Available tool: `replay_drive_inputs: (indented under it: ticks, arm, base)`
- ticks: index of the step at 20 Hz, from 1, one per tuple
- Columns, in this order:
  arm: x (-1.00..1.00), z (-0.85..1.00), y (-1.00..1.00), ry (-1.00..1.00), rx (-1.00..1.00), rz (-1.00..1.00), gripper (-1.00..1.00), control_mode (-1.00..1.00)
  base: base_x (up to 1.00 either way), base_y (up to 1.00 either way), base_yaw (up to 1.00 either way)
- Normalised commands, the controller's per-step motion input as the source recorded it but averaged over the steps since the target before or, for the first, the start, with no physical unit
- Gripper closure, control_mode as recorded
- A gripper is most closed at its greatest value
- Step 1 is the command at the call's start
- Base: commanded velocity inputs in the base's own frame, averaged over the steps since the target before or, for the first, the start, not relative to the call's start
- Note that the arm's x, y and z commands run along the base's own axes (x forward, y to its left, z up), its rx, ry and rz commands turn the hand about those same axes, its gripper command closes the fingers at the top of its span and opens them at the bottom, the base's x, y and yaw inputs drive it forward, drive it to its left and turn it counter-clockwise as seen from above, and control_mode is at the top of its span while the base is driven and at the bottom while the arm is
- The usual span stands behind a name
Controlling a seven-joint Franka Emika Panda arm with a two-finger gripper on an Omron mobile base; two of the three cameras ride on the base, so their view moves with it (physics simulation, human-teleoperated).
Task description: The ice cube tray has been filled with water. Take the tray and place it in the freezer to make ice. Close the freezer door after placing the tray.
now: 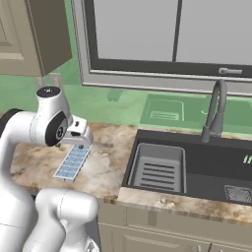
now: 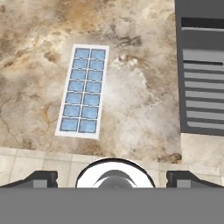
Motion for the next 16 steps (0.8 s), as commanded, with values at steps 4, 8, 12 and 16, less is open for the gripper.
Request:
replay_drive_inputs:
  ticks: [4, 8, 12, 16]
  arm:
    - [-0.04, 0.00, 0.00, -0.04, 0.02, 0.00, -1.00, -1.00]
    - [0.00, -0.03, 0.00, -0.01, 0.04, 0.00, -1.00, -1.00]
    - [0.00, -0.11, 0.00, 0.00, 0.04, 0.00, -1.00, -1.00]
    - [0.00, -0.15, 0.00, -0.01, 0.06, 0.00, -1.00, -1.00]
  base:
    - [0.00, 0.00, 0.00]
    - [0.00, 0.00, 0.00]
    - [0.00, 0.00, 0.00]
    - [0.00, 0.00, 0.00]
